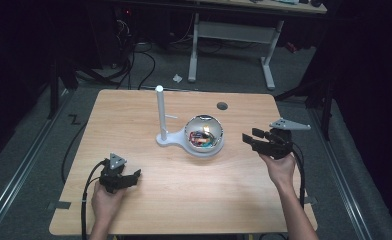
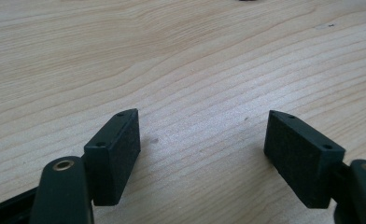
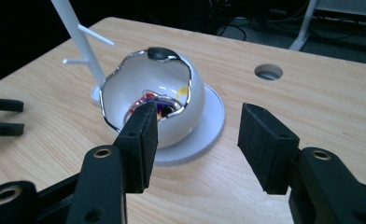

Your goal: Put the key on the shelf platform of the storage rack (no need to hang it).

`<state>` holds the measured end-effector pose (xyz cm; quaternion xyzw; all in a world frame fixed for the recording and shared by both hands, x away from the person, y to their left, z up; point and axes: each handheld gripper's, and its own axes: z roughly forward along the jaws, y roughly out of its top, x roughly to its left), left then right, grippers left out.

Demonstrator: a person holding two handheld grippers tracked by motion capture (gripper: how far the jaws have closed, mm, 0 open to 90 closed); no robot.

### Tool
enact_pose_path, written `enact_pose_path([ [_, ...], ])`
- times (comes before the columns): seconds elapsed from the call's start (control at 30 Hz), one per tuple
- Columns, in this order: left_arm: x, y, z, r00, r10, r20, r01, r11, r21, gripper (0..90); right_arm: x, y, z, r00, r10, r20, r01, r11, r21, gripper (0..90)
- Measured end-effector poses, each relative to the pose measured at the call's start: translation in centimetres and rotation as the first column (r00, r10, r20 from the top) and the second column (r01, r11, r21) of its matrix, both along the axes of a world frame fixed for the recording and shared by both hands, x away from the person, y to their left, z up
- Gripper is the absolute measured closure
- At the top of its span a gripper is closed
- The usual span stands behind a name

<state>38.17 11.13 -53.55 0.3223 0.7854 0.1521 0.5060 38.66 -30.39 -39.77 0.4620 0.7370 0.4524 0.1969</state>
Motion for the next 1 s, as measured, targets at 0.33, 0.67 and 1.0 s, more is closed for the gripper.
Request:
enact_pose_path([
  [0.33,0.0,0.0,0.0,1.0000,-0.002,0.000,0.002,1.0000,0.000,27.2,-2.1,-1.7,-0.7,0.9992,-0.037,0.015,0.037,0.9989,0.031,47.7],
  [0.67,0.0,0.0,0.0,1.0000,-0.001,0.001,0.001,1.0000,0.001,27.2,-3.6,-2.6,-1.5,0.9987,-0.050,0.015,0.049,0.9972,0.057,47.7],
  [1.0,0.0,0.0,0.0,1.0000,-0.002,0.001,0.002,1.0000,0.002,27.2,-4.5,-2.6,-2.6,0.9985,-0.053,0.009,0.053,0.9960,0.072,47.5],
])
